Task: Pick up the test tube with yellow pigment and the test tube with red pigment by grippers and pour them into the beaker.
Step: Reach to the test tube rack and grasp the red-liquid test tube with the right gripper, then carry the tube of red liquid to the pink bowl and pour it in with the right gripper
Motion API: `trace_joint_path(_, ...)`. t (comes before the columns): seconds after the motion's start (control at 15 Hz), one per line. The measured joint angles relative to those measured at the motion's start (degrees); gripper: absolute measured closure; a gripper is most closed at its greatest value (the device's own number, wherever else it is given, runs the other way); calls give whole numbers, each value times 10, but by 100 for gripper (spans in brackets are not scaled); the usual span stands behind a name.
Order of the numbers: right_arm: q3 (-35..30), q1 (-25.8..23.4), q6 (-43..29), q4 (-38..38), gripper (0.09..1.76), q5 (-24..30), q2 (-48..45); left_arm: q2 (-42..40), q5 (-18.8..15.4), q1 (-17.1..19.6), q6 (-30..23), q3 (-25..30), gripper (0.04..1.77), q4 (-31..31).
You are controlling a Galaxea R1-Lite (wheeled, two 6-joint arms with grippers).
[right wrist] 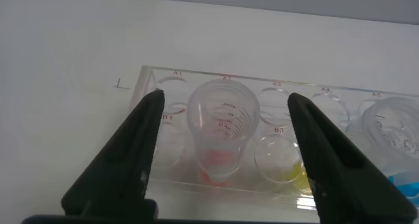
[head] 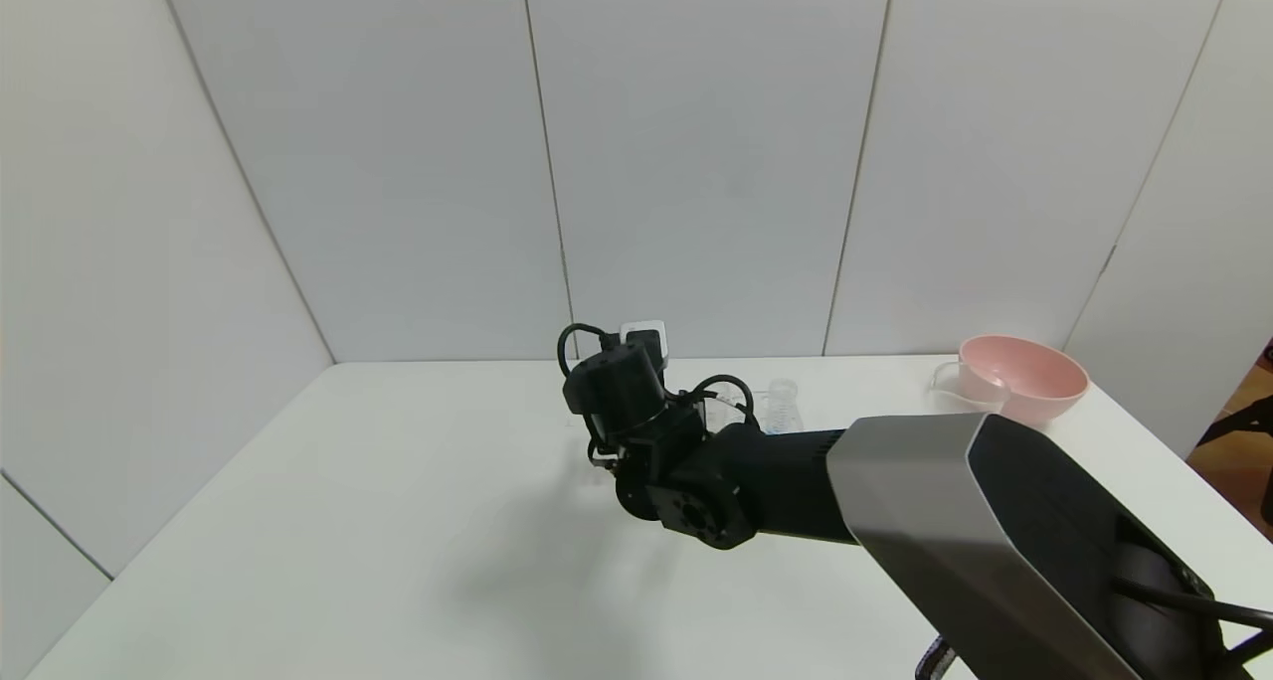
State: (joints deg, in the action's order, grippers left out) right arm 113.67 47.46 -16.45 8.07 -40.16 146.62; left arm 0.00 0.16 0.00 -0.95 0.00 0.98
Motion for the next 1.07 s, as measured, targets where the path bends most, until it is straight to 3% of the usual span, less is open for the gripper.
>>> trace_joint_path(0.33, -4, 1, 0, -8, 113, 0, -2, 0, 0, 0, 0, 0, 9, 0)
trace_joint_path(0.4, -4, 1, 0, -8, 134, 0, -3, 0, 0, 0, 0, 0, 9, 0)
trace_joint_path(1.07, -5, 1, -2, -5, 134, 0, -3, 0, 0, 0, 0, 0, 9, 0)
